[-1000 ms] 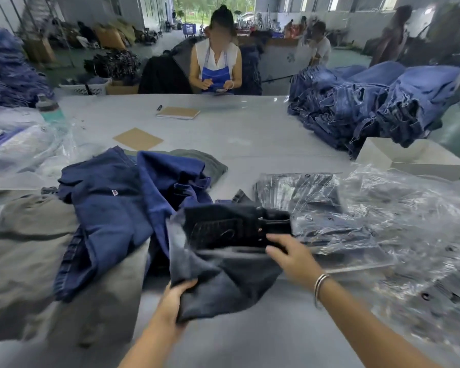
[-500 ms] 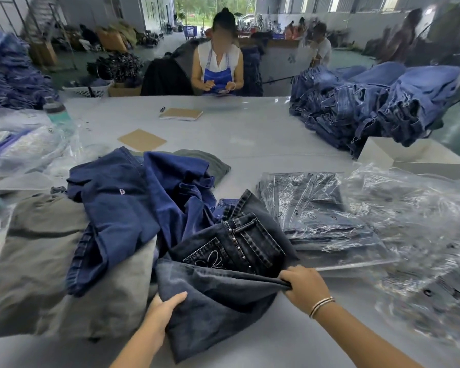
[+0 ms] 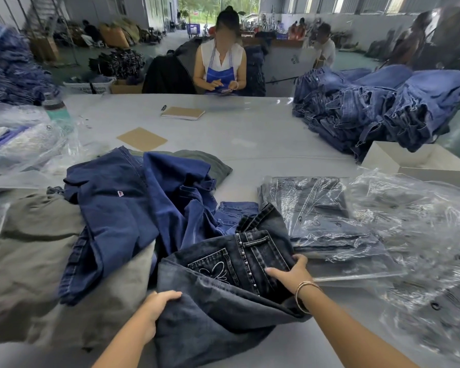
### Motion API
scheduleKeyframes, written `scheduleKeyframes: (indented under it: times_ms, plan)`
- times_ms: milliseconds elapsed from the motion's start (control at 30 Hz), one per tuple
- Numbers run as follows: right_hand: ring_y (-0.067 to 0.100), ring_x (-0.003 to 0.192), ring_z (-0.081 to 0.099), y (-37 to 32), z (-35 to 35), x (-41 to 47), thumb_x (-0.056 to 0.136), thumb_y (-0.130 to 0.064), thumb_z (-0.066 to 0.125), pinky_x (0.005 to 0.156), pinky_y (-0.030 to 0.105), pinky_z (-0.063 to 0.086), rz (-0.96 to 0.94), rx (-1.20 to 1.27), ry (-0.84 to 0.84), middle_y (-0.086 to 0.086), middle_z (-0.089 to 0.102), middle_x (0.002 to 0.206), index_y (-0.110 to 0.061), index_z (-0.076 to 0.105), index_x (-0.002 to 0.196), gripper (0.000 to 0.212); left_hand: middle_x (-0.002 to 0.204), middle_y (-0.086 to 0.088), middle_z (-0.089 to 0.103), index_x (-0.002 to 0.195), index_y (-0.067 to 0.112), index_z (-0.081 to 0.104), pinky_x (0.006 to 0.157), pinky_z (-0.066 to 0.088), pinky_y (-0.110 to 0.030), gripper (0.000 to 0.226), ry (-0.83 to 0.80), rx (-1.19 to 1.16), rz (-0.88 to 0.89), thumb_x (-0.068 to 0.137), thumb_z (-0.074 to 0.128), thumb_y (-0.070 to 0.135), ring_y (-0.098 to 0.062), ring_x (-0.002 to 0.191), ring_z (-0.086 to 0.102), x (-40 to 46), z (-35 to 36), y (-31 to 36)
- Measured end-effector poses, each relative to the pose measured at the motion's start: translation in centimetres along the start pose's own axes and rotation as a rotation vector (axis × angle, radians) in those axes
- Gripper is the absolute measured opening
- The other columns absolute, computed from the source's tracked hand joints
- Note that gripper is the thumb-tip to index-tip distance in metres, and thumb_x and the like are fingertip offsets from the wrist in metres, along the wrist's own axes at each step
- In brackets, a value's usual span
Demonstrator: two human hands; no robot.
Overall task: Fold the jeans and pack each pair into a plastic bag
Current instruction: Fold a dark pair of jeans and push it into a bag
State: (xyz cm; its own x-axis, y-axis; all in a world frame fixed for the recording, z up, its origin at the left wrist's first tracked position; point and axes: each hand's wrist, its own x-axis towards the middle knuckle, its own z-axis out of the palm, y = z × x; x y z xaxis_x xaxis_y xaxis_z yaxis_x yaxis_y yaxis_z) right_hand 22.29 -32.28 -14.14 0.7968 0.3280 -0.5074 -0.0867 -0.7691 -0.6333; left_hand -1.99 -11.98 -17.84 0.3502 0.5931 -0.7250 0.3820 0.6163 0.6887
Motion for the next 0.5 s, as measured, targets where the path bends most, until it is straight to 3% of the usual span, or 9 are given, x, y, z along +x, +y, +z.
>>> scheduleKeyframes:
  times_ms: [67,133,233,300,367,433,500]
  plan:
    - [0.029,0.099,0.054,-0.6,0.7,-0.1,0.073,-0.037,0.078,0.085,0.034,0.044,-0.009,-0.03,0.019,0.017,0.051,0.127,-0.011,0.026,0.128,0.081,0.078,-0.023,0.071,0.093,-0.002,0.064,0.074,0.054,-0.045,0.015,0.036,0.02,0.045,0.078,0.067,-0.003,-0.039,0.076,0.066,-0.5,0.5,0.5]
    - [0.027,0.104,0.056,-1.5,1.3,-0.2,0.079,-0.027,0.071,0.09,0.033,0.045,-0.112,-0.084,-0.011,0.015,0.055,0.125,-0.005,0.036,0.128,0.064,0.066,-0.016,0.07,0.087,-0.001,0.065,0.062,0.053,-0.035,0.011,-0.017,0.014,0.102,0.082,0.06,-0.009,-0.032,0.062,0.065,-1.1,0.9,1.1]
    - [0.01,0.091,0.057,-3.3,-0.1,-2.0,0.081,-0.013,0.067,0.083,0.024,0.044,-0.427,-0.009,-0.036,-0.007,0.06,0.111,-0.013,0.048,0.122,0.045,0.074,-0.016,0.073,0.092,-0.003,0.068,0.067,0.053,-0.036,0.017,-0.158,0.036,0.214,0.084,0.057,-0.013,-0.033,0.071,0.067,-2.3,1.5,2.9]
    - [0.003,0.076,0.063,-3.8,-2.3,-3.6,0.078,0.0,0.069,0.072,0.017,0.046,-0.601,0.195,0.005,-0.019,0.069,0.09,-0.02,0.056,0.104,0.036,0.082,-0.014,0.074,0.088,0.004,0.073,0.068,0.053,-0.036,0.021,-0.236,0.018,0.315,0.083,0.06,-0.011,-0.03,0.076,0.07,-3.6,1.8,4.5]
    - [0.002,0.072,0.067,-3.3,-4.9,-4.6,0.074,0.014,0.067,0.064,0.014,0.051,-0.678,0.498,0.071,-0.016,0.073,0.083,-0.02,0.058,0.098,0.042,0.085,-0.008,0.075,0.081,0.015,0.078,0.067,0.055,-0.028,0.029,-0.298,-0.006,0.473,0.081,0.063,-0.01,-0.021,0.078,0.072,-5.0,2.0,6.3]
    - [0.006,0.075,0.068,-2.0,-7.3,-4.7,0.071,0.012,0.065,0.063,0.018,0.054,-0.67,0.779,0.096,-0.009,0.074,0.086,-0.019,0.061,0.1,0.042,0.089,0.003,0.075,0.081,0.03,0.079,0.072,0.053,-0.017,0.042,-0.369,0.118,0.732,0.082,0.064,-0.01,-0.009,0.085,0.069,-6.0,2.2,8.0]
    - [0.013,0.078,0.068,0.0,-8.9,-3.9,0.073,0.008,0.06,0.062,0.024,0.056,-0.561,0.98,0.064,-0.004,0.073,0.09,-0.019,0.063,0.098,0.037,0.094,0.013,0.074,0.081,0.034,0.078,0.084,0.047,-0.014,0.048,-0.428,0.318,1.016,0.08,0.065,-0.012,-0.002,0.095,0.064,-6.1,2.4,9.0]
